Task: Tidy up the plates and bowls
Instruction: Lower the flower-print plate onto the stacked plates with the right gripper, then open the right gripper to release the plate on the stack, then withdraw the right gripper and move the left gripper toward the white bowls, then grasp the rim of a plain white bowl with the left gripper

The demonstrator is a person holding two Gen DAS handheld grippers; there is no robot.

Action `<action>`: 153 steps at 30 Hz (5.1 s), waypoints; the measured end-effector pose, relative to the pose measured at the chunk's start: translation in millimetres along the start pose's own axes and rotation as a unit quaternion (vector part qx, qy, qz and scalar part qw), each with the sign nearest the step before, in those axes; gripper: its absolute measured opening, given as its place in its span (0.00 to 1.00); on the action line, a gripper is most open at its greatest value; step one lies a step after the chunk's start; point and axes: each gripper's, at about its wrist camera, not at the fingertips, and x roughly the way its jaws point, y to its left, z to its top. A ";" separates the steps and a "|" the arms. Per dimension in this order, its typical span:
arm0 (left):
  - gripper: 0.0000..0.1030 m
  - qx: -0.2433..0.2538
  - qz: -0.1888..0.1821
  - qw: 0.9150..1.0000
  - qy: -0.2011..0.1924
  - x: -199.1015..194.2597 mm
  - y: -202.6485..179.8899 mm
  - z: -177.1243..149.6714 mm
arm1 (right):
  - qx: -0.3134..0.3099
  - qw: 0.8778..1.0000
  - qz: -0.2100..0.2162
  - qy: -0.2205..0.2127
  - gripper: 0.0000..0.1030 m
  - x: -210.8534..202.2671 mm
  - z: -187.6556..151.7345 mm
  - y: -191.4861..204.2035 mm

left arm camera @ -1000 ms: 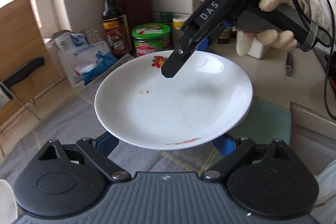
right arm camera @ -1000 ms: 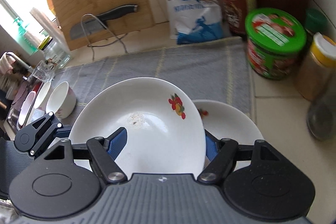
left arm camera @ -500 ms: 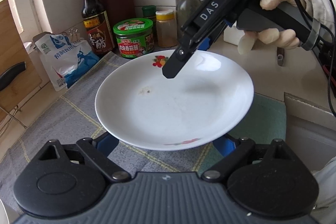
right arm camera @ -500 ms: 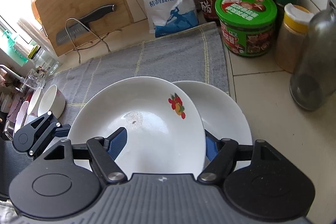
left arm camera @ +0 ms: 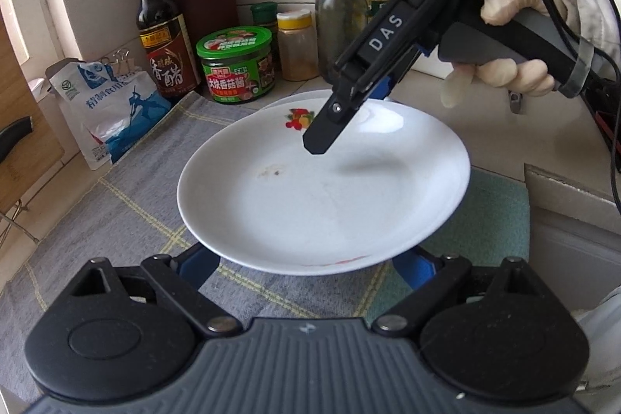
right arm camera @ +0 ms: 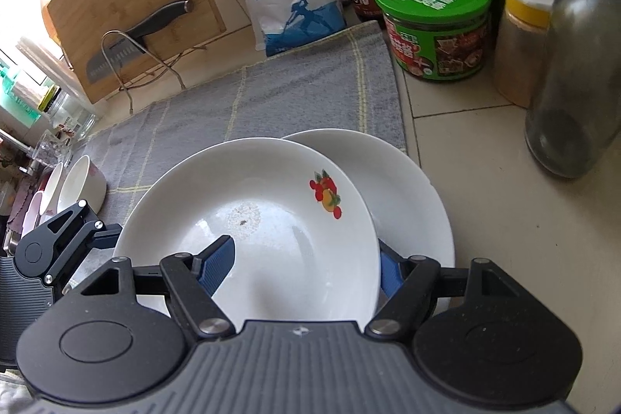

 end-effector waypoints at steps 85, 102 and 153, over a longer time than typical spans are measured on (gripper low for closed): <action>0.98 -0.057 -0.059 0.997 0.001 0.0 2.7 8.7 | -0.011 0.992 -0.106 -0.072 1.00 -52.0 -25.0 20.9; 0.99 -0.136 0.048 0.984 -0.108 -59.5 15.0 2.5 | -0.151 0.970 -0.146 -0.122 1.00 -55.9 -10.5 71.0; 0.99 -0.264 0.247 0.933 -0.001 -263.0 120.6 -228.6 | -0.433 0.898 0.077 -0.034 1.00 115.2 -132.2 389.3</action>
